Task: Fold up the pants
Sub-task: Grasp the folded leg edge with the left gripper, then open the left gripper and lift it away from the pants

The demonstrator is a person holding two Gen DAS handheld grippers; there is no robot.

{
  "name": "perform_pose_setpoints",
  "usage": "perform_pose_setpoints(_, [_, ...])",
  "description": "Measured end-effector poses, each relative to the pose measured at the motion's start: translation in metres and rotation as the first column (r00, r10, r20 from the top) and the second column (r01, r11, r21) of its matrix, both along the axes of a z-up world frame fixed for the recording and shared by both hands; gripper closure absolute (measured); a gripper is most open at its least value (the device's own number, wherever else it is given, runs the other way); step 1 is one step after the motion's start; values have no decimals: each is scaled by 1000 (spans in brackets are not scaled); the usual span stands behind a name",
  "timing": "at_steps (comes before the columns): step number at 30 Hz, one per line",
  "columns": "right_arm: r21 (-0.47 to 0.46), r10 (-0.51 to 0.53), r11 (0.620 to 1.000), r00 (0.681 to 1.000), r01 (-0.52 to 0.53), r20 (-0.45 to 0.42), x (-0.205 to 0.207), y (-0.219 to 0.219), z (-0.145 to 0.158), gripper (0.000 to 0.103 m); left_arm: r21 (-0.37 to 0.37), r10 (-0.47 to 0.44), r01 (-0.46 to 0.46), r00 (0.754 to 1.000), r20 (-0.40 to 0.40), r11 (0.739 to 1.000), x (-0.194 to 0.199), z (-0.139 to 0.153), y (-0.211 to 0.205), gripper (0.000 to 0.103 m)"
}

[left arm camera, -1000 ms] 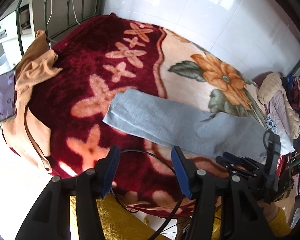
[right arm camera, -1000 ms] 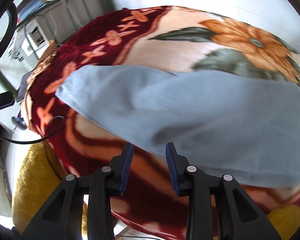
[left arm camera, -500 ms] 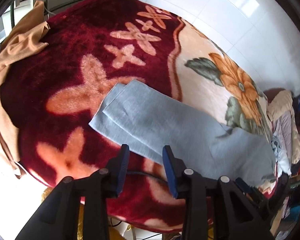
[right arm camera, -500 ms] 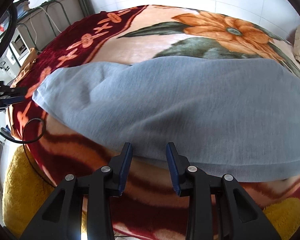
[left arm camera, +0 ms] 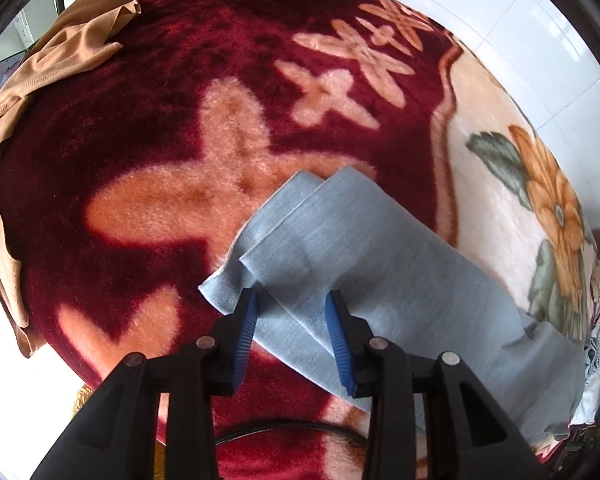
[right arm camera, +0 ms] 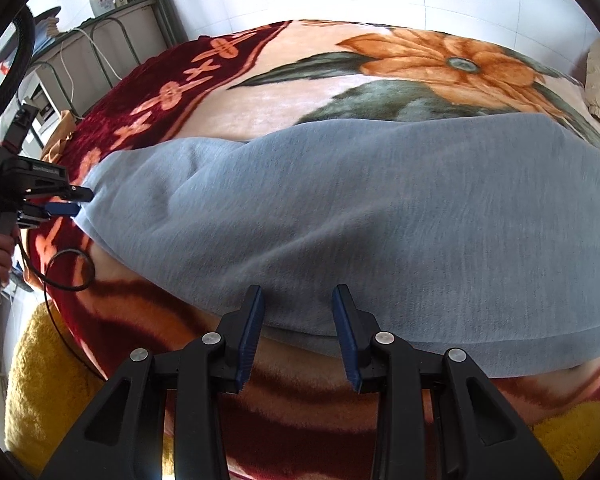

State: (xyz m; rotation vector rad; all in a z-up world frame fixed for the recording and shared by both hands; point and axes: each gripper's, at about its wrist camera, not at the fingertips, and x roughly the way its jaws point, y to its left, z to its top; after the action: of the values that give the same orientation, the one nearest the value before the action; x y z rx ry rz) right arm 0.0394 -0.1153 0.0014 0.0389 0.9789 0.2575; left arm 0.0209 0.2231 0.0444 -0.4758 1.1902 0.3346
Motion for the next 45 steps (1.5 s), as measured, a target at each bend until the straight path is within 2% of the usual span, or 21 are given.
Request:
perform_pose_setpoints(9, [28,-16,999,1000,15,12,0,-8,0,67,-12,28,-28,999,21,1000,11,1,-1,64])
perform_pose_setpoints(10, [31,-19,999,1000,19,12,1,-9,0,67,-2,22,-21,1000,23,1000,12,1,-2,67])
perform_pose_setpoints(11, [31,-20,999,1000,19,13,1,-9,0,67,18,7,-7,1000,23,1000,13,2,-4,81])
perform_pose_setpoints(13, [31,-20,999,1000,20,14,1,-9,0,67,82,-31,28,999,28,996,13,6,-10,97])
perform_pose_setpoints(17, [27,-20,999,1000,20,16,1,-9,0,67,115,-73,61,992,105,992,-1,31,-18,98])
perform_pose_setpoints(20, [20,-18,1000,1000,17,18,1,-8,0,67,153,-80,61,989,122,986,-14,46,-19,98])
perform_pose_setpoints(22, [15,-16,1000,1000,16,19,1,-8,0,67,163,-74,56,992,106,985,-20,46,-16,98])
perform_pose_setpoints(24, [11,-13,1000,1000,13,20,0,-7,-1,67,185,-65,53,996,57,981,-21,35,-13,98])
perform_pose_setpoints(27, [0,-5,1000,1000,5,22,-1,-6,-1,67,156,-45,41,999,19,987,-25,20,-8,98])
perform_pose_setpoints(31, [-1,-4,1000,1000,4,14,0,-5,-2,67,174,-69,66,998,10,983,-25,15,-8,93])
perform_pose_setpoints(33, [-2,-4,1000,1000,4,7,0,-5,-3,67,184,-65,61,998,14,981,-27,21,-8,86])
perform_pose_setpoints(35, [2,-4,1000,1000,4,2,1,-5,-2,67,162,-54,46,998,42,986,-31,31,-6,70])
perform_pose_setpoints(37, [17,-2,1000,1000,2,-2,0,-5,1,67,152,-40,26,995,87,988,-38,46,-3,66])
perform_pose_setpoints(39, [29,-3,1000,1000,3,3,-3,-5,5,67,218,-40,12,991,125,976,-44,64,0,65])
perform_pose_setpoints(41, [27,-4,1000,1000,4,18,-5,-4,13,67,312,-43,-8,987,157,950,-51,84,3,63])
perform_pose_setpoints(45, [29,-9,1000,999,7,47,-11,-3,25,67,404,-52,-40,976,213,914,-67,117,15,55])
